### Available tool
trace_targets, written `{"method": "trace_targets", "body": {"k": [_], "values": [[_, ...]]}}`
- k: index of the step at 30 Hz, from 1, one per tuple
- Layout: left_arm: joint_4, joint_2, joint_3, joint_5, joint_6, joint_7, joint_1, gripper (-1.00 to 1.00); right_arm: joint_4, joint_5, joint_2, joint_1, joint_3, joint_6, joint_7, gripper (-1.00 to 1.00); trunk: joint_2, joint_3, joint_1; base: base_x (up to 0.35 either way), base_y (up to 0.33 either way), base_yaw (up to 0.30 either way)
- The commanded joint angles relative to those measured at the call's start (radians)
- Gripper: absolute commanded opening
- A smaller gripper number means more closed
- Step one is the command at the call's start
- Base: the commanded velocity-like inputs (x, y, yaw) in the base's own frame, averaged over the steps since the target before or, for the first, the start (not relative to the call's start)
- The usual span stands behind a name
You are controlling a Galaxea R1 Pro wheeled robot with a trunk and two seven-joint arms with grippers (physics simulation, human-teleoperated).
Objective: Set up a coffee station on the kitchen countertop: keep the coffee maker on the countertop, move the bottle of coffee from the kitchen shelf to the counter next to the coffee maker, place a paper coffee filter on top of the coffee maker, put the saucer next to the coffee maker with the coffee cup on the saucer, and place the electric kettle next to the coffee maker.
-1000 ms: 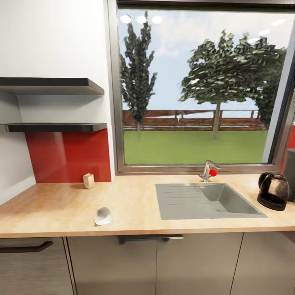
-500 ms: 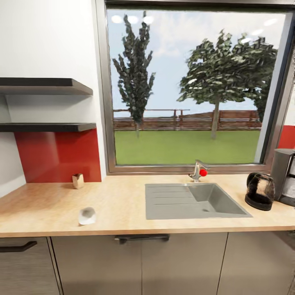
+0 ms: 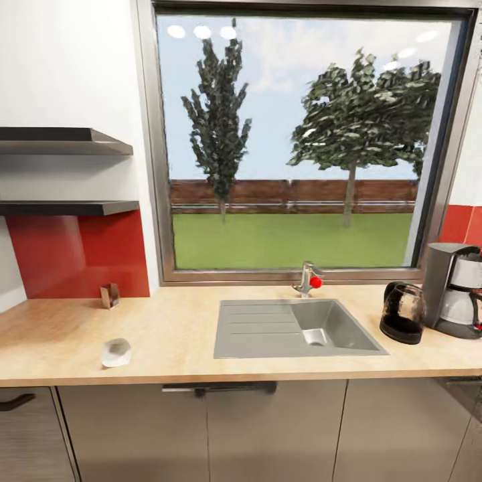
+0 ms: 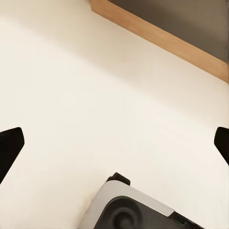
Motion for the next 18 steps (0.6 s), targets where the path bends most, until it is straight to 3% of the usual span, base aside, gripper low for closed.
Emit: {"method": "trace_targets", "body": {"k": [1, 18], "values": [[-0.001, 0.001, -0.007, 0.010, -0.002, -0.003, 0.001, 1.00, 0.003, -0.009, 0.000, -0.001, 0.008, -0.006, 0.000, -1.00, 0.000, 0.000, 0.000, 0.000, -0.292, 0.000], [-0.001, 0.000, -0.007, 0.009, -0.002, -0.003, 0.001, 1.00, 0.003, -0.009, 0.000, -0.001, 0.008, -0.006, 0.000, -1.00, 0.000, 0.000, 0.000, 0.000, -0.292, 0.000]]}}
